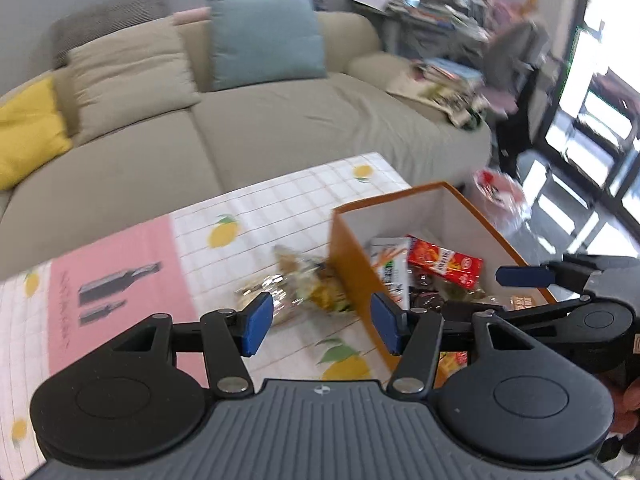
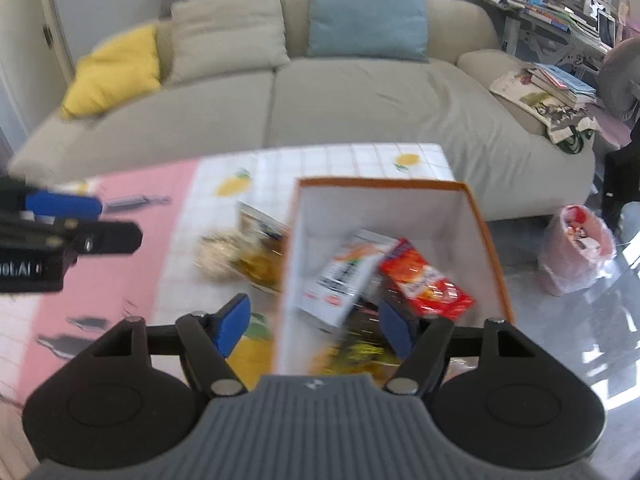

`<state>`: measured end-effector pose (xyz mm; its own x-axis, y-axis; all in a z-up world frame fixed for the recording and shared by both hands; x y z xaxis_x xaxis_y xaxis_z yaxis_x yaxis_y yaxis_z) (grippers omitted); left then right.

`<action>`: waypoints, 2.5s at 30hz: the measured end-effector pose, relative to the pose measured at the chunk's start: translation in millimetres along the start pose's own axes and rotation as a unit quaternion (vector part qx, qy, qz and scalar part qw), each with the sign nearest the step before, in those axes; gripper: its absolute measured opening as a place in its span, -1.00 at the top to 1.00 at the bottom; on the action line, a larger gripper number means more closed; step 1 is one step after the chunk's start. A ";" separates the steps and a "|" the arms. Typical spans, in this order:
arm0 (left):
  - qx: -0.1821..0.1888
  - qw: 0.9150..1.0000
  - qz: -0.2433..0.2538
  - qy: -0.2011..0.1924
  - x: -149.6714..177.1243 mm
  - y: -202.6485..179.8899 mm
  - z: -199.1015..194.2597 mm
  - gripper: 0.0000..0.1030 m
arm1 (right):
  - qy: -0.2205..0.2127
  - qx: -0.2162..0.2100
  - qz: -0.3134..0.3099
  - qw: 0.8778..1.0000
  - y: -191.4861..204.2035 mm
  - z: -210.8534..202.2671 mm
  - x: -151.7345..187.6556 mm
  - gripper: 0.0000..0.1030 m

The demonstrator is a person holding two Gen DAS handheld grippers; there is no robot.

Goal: Organize snacks
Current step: 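Move both tools toward the MILNI bag and yellow-blue bread pack, then grasp the clear MILNI bag with left tool while right grasps the bread pack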

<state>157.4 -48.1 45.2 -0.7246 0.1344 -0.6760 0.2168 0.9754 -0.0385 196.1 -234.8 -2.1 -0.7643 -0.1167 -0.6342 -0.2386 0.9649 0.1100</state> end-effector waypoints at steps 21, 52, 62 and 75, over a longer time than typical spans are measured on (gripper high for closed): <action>-0.024 0.994 -0.108 -0.023 113.6 76.0 39.6 -0.18 | -0.107 0.019 -0.050 0.993 123.0 43.6 86.1 0.00; 0.012 0.998 -0.068 0.006 85.7 95.2 206.9 0.56 | -0.094 0.080 -0.088 0.988 105.9 189.3 37.4 0.38; -0.014 0.995 -0.093 0.017 91.4 95.4 199.0 0.94 | -0.088 0.076 -0.077 0.990 100.9 190.2 41.3 0.73; -0.060 0.987 -0.127 0.076 174.1 105.3 88.6 0.94 | -0.054 0.043 -0.138 0.988 157.9 131.1 101.9 0.80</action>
<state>112.1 62.6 -141.8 -0.8373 -0.1016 -0.5372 -0.0565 0.9934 -0.0998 159.1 -63.4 -149.7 -0.6081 -0.3577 -0.7087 -0.3736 0.9166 -0.1421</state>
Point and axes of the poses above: each gripper's, at about its wrist camera, not at the fingertips, and z roughly the way its jaws point, y to its left, x to its underside, the point moved 3 cm from there along z, roughly the way its jaws point, and after that the axes turned 2 degrees about z, right-handed, at the moved point
